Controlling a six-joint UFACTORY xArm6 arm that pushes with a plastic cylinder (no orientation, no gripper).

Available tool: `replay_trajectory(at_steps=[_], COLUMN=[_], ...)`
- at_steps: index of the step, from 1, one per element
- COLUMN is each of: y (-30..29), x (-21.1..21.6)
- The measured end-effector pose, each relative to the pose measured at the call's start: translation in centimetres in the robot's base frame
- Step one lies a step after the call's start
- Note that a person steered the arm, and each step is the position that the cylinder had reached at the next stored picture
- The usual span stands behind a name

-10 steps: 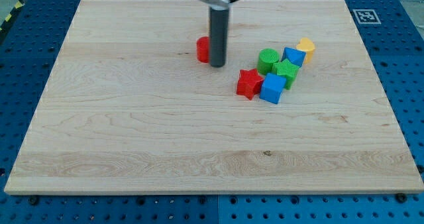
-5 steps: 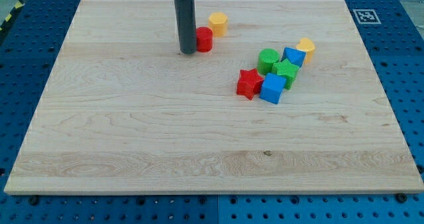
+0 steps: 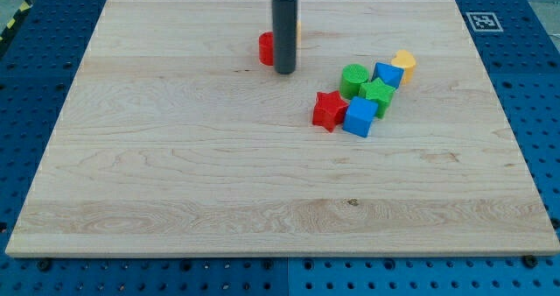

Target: Place the red circle at the bottom left side of the yellow hexagon

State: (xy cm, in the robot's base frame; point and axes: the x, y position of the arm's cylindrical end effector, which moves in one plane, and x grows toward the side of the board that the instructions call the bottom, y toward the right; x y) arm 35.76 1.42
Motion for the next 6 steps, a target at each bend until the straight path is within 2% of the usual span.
replay_trajectory(at_steps=[6], y=[-3.7], x=[-0.2])
